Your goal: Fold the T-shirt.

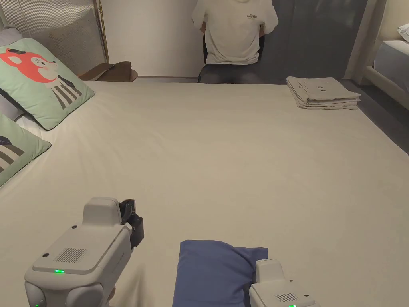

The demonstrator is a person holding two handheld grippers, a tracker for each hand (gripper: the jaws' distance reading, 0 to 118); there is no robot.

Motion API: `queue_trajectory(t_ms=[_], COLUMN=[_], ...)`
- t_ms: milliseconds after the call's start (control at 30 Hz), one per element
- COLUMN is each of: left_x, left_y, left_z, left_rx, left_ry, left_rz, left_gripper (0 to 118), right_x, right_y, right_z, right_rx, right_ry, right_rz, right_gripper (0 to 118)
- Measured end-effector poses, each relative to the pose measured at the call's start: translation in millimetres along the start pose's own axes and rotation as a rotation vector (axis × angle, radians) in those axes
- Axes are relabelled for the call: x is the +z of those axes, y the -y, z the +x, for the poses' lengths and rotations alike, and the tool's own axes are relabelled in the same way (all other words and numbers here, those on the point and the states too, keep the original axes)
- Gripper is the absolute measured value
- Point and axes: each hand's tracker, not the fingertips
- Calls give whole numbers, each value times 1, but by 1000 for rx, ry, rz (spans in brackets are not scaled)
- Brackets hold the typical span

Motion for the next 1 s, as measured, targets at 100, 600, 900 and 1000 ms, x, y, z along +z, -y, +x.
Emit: queue_trajectory(t_ms=[100, 600, 900, 1000], left_x=[-11, -99, -105, -101], left_y=[13, 56, 71, 71], left_z=[1, -18, 1, 1], left_rx=[48, 599, 523, 574], left_ry=[49, 426, 442, 468], left_rz=[-115, -682, -719, -714], left_gripper=[0, 110, 47, 25], right_x=[1, 2, 2, 2], right_y=[0, 2, 1, 0], right_z=[-1, 6, 10, 10], right_rx=[32, -11, -29, -34], right_ry=[2, -28, -47, -51], right_rz=[4, 10, 6, 7], right_gripper=[0, 0, 0, 0])
